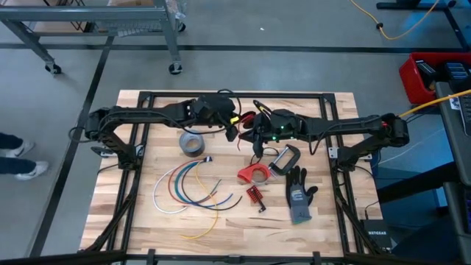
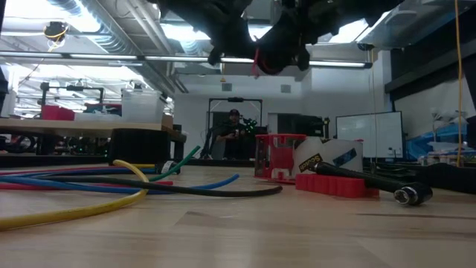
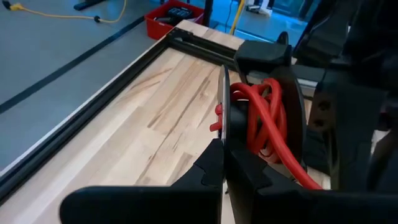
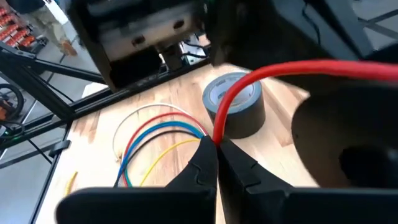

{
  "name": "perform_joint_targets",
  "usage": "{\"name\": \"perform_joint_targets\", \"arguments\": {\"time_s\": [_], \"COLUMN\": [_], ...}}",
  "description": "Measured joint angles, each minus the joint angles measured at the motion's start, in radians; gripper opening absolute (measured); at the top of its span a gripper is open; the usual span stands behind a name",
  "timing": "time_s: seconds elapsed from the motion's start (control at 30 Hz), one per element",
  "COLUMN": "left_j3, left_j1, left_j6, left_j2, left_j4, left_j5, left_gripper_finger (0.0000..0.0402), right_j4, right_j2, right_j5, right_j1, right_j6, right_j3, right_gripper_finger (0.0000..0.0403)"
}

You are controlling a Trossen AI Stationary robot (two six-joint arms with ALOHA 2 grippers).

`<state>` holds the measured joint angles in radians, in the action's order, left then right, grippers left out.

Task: Coil cords
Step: Coil the red wire onto the spool

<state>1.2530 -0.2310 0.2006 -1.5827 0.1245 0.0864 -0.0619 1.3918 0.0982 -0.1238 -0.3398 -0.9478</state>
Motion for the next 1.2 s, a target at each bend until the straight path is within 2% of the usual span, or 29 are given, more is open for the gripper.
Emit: {"name": "perform_joint_targets", "arguments": {"time_s": [0.1,0.33,0.57,0.73,0.93,1.2], "left_j3": [0.000,0.000,0.001,0.001,0.002,0.003], "left_j1": [-0.004,-0.013,-0.005,0.004,0.009,0.008], "left_j6": [0.001,0.001,0.013,0.026,0.039,0.059], "left_j2": [0.022,0.082,0.104,0.104,0.104,0.105], "left_j4": [0.008,0.049,0.113,0.118,0.153,0.300], "left_j5": [0.000,-0.001,-0.005,-0.054,-0.072,-0.109], "left_gripper_finger": [0.0000,0.0000,0.0000,0.0000,0.0000,0.0000], "right_j4": [0.023,0.121,0.145,0.177,0.187,0.194], "right_j2": [0.000,0.000,0.000,0.000,-0.001,0.000], "right_j5": [-0.002,-0.108,-0.159,-0.222,-0.236,-0.233], "right_j1": [0.000,-0.001,-0.001,-0.001,0.000,0.000], "right_j6": [0.001,0.004,0.031,0.034,0.057,0.061], "right_j3": [0.000,0.000,0.000,0.000,0.000,0.001], "right_gripper_finger": [0.0001,0.0001,0.0001,0.0001,0.0001,0.0001]}}
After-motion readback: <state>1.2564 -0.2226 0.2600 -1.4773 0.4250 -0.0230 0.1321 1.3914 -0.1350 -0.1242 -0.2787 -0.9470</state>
